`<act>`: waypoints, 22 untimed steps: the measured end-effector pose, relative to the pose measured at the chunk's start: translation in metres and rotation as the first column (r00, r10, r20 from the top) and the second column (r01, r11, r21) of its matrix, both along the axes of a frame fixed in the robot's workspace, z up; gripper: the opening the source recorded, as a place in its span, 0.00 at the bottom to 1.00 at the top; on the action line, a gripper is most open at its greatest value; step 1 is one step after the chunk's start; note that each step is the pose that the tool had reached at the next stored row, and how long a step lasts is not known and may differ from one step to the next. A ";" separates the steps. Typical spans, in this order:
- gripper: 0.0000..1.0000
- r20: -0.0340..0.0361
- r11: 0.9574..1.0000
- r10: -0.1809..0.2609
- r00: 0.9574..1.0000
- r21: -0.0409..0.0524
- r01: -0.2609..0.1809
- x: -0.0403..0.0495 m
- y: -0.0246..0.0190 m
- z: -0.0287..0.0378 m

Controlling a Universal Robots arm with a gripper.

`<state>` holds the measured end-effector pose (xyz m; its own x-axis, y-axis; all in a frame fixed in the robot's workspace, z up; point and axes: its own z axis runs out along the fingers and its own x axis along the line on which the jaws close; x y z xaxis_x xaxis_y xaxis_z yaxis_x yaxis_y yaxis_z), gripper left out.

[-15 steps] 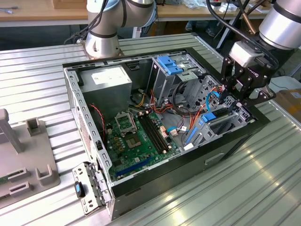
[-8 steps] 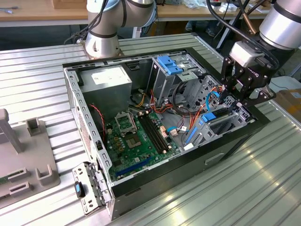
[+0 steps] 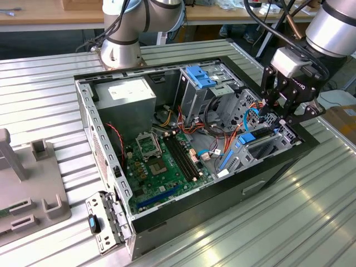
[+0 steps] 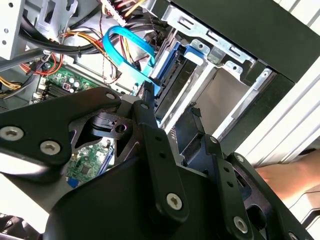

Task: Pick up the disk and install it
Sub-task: 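Insert the first disk wire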

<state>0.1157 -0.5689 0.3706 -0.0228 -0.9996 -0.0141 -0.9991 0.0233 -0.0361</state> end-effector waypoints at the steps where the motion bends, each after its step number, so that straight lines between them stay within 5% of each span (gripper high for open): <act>1: 0.44 0.000 1.000 0.000 1.000 0.000 0.000 0.0007 0.0003 0.0000; 22: 0.44 -0.002 1.000 0.003 1.000 -0.001 -0.003 0.0068 0.0028 0.0029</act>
<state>0.1225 -0.5661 0.3735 -0.0194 -0.9997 -0.0135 -0.9992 0.0198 -0.0337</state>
